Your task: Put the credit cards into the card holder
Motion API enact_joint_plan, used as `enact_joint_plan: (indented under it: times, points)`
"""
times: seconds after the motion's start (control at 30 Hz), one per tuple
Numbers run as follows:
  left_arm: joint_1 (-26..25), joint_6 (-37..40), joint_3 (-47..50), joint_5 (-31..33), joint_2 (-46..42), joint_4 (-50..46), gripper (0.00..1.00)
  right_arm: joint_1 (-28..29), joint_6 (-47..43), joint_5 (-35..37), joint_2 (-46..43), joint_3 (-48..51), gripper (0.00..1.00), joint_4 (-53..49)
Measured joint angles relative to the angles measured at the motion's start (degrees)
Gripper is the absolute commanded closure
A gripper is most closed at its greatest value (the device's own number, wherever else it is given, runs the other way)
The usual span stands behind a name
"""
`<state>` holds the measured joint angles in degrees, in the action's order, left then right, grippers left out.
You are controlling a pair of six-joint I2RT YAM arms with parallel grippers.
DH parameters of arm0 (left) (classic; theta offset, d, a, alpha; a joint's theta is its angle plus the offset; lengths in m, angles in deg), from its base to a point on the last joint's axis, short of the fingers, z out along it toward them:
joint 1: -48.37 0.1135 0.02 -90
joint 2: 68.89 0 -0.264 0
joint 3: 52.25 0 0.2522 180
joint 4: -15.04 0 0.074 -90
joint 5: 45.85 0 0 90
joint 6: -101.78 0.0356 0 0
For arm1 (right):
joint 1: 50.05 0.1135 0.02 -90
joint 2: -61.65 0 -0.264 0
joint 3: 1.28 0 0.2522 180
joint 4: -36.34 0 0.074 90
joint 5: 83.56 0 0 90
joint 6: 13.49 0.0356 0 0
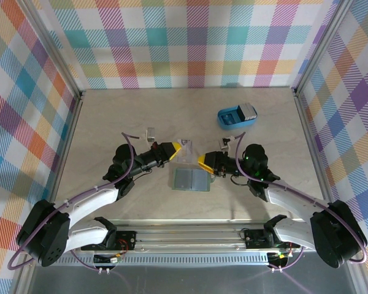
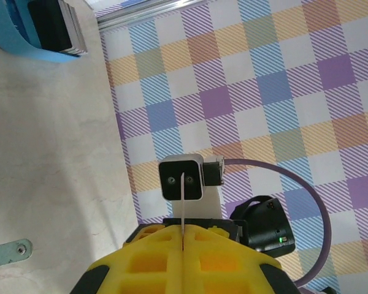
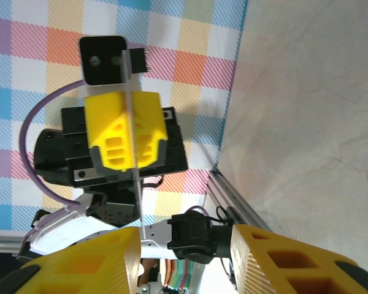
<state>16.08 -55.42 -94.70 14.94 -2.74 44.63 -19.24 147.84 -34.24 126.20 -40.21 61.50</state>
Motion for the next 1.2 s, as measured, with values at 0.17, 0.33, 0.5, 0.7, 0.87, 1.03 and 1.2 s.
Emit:
enact_joint_plan:
  times: [0.17, 0.33, 0.5, 0.7, 0.87, 1.03, 1.2]
  points:
    - [-0.6, -0.6, 0.0, 0.3, 0.2, 0.4, 1.0, 1.2, 1.4, 0.2, 1.8, 0.0, 0.59, 5.2]
    - [-1.3, -0.8, 0.0, 0.4, 0.5, 0.8, 1.0, 2.2, 2.0, -0.2, 4.4, -0.5, 0.63, 7.0]
    - [-1.5, -0.8, 0.0, 0.4, 0.5, 0.8, 1.0, 2.3, 2.9, -0.2, 5.3, -1.0, 0.77, 9.4]
    - [-1.5, -0.8, 0.0, 0.4, 0.6, 0.8, 1.0, 2.3, 3.0, -0.2, 5.8, -2.1, 0.83, 10.6]
    - [-1.5, -0.8, 0.0, 0.4, 1.2, 0.9, 1.0, 2.3, 3.4, -0.3, 7.4, -2.3, 0.94, 12.0]
    - [-1.4, -0.5, 0.2, 0.8, 1.6, 0.9, 0.61, 2.3, 3.8, -0.2, 8.0, -2.3, 1.0, 12.7]
    - [2.2, -0.1, 2.0, -0.7, 1.1, -0.3, 0.5, 2.4, 2.0, 3.0, 5.5, -0.9, 1.0, 9.3]
